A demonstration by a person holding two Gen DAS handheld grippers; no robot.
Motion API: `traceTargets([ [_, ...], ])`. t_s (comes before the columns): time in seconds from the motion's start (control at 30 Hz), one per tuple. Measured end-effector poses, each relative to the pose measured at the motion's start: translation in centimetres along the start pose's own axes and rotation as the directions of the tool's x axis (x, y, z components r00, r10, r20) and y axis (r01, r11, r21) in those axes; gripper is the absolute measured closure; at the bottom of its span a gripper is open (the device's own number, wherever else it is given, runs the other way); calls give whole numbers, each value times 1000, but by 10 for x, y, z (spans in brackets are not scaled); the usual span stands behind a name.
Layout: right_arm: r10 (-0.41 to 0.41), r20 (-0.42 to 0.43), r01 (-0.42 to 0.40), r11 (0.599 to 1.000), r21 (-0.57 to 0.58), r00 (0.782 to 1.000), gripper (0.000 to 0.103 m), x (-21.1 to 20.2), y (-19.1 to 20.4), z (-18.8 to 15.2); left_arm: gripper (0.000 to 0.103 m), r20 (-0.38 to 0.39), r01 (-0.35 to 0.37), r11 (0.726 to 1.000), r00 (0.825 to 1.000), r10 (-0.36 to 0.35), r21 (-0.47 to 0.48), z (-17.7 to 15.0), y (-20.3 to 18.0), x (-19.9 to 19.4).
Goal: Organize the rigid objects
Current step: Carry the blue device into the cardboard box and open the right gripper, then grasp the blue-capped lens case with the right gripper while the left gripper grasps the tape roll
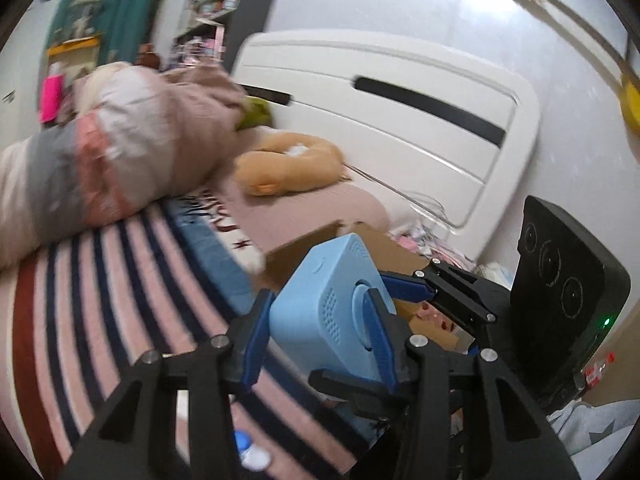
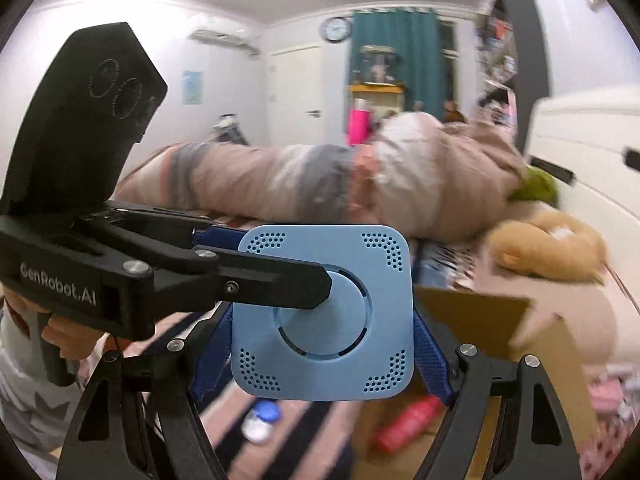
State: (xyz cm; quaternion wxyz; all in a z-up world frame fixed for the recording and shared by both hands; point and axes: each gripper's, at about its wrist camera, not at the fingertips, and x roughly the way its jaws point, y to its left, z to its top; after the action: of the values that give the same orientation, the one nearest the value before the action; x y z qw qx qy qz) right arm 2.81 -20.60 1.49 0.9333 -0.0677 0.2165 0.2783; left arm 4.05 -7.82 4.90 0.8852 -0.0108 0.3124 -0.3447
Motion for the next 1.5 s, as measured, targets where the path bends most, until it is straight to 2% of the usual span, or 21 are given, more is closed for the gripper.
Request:
traceTargets([
  [0.13,-57,-63,61,995,76,996,26,-4,-43,-13,62,-70,22,999,997,-18,48,12,-24,45],
  [0.3,-46,-147,68,986,152,988,26,4,-80,-28,62,-166,31,998,986,-21,58,13,-32,90],
  [0.57,-63,-246,102,984,147,967,25,24,-93,-42,61,-251,47,998,967,-34,44,11,-32,125],
  [0.7,-55,-277,107,978,177,959,23,28,-98,-50,52,-258,23,999,966,-12,41,9,-29,130],
  [0.77,-57,-287,111,978,177,956,20,28,-97,-50,51,-247,15,999,969,-5,38,9,-26,125],
  [0.97,-86,-281,134,979,157,956,19,23,-81,-43,42,-171,-31,999,985,36,29,11,-14,83],
  [1.07,-80,-228,118,980,160,970,19,15,-68,-32,41,-111,-68,998,991,69,9,10,-1,51],
  [1.17,-48,-157,69,989,132,986,19,4,-41,-18,38,-58,-109,994,993,107,-23,6,18,20],
  [1.33,44,-91,-40,998,45,995,23,8,18,3,38,-8,-243,968,970,243,-67,-17,60,-29],
  [1.4,100,-105,-98,995,27,989,37,19,38,5,38,-5,-283,955,959,284,-95,-30,78,-42],
  [1.5,180,-169,-183,983,3,969,47,45,70,-1,38,-21,-352,926,936,353,-133,-58,106,-56],
])
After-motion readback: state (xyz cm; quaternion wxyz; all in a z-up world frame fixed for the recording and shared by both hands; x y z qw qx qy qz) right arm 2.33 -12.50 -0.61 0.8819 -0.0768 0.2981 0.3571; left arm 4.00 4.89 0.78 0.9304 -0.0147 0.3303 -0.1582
